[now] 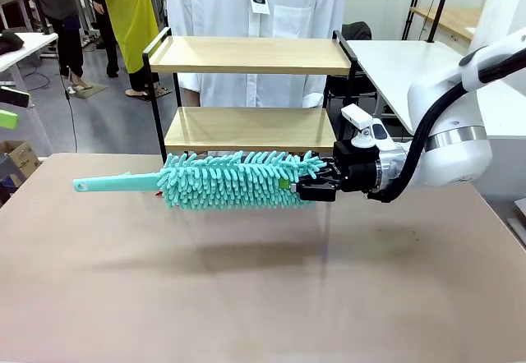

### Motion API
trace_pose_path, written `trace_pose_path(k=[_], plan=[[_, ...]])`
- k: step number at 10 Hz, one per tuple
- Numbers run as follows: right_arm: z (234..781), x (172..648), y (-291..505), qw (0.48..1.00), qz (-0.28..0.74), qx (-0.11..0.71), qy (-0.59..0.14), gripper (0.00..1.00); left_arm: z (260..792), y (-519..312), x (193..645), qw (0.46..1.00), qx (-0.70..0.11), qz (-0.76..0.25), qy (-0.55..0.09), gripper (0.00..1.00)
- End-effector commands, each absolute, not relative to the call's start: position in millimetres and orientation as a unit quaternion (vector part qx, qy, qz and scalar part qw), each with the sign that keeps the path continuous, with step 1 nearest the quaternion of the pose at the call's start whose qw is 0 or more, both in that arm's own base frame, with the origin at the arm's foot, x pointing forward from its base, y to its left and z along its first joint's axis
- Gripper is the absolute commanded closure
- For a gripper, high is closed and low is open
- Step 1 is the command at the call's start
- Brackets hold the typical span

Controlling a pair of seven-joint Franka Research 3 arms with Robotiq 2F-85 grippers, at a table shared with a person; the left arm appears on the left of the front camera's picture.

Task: Clean the shelf.
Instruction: Hand the Duster back to the human.

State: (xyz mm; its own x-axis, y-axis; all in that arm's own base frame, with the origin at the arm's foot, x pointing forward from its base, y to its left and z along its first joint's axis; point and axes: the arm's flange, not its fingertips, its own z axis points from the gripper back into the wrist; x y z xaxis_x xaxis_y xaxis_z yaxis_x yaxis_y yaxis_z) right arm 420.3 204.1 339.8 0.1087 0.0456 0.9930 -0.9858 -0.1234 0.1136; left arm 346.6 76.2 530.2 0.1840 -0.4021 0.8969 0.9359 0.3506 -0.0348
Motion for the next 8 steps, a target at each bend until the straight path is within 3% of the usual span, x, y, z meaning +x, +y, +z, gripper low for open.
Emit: trace_pose_path(k=[1, 5, 8], plan=[[382.9, 419.2, 187.8, 0.489, 0.502, 0.529, -0.478, 0.83, 531.6, 74.6, 347.4, 0.698, -0.316, -0.478, -0.429, 0.00], [490.2, 414.1, 154.4, 0.473, 0.476, 0.493, -0.555, 0.83, 531.6, 74.6, 347.4, 0.698, -0.316, -0.478, -0.429, 0.00], [551.5, 411.7, 119.3, 0.531, 0.397, 0.433, -0.611, 0.83, 531.6, 74.6, 347.4, 0.698, -0.316, -0.478, -0.429, 0.00]])
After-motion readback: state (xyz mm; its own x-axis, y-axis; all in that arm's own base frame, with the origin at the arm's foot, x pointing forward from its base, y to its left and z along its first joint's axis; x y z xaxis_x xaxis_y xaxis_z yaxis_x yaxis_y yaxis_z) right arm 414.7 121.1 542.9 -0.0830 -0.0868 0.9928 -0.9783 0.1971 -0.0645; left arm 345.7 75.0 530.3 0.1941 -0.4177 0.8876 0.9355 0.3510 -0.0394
